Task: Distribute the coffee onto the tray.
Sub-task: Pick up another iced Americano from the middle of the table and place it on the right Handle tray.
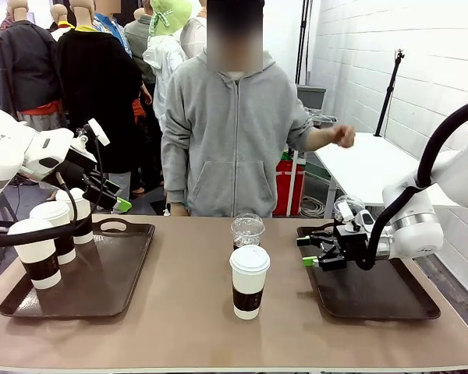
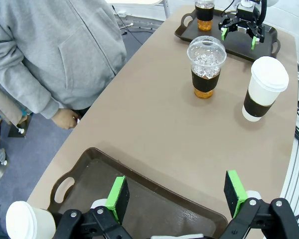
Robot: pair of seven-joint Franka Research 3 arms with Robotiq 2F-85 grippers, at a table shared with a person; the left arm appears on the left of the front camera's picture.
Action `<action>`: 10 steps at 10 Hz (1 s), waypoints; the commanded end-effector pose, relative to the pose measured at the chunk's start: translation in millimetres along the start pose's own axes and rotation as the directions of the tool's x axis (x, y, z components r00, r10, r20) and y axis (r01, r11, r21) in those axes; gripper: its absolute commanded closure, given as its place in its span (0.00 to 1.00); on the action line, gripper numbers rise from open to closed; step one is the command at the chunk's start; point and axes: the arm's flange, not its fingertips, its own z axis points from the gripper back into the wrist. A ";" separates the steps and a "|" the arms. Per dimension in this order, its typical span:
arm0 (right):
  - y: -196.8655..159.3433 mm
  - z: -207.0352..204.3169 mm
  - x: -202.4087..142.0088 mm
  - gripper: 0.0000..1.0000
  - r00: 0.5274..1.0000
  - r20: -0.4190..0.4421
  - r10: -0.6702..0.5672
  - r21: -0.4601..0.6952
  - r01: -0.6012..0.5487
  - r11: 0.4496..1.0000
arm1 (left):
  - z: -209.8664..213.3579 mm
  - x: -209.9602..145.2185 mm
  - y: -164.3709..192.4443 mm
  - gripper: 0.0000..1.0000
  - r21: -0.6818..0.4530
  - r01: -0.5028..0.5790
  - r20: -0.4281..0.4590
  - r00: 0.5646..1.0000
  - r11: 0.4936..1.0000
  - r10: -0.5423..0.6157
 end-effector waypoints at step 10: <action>-16.6 -52.5 10.9 0.00 0.999 0.018 0.046 0.010 -0.046 0.999 | -2.3 -2.8 3.6 0.00 -0.011 0.018 0.025 1.000 1.000 -0.018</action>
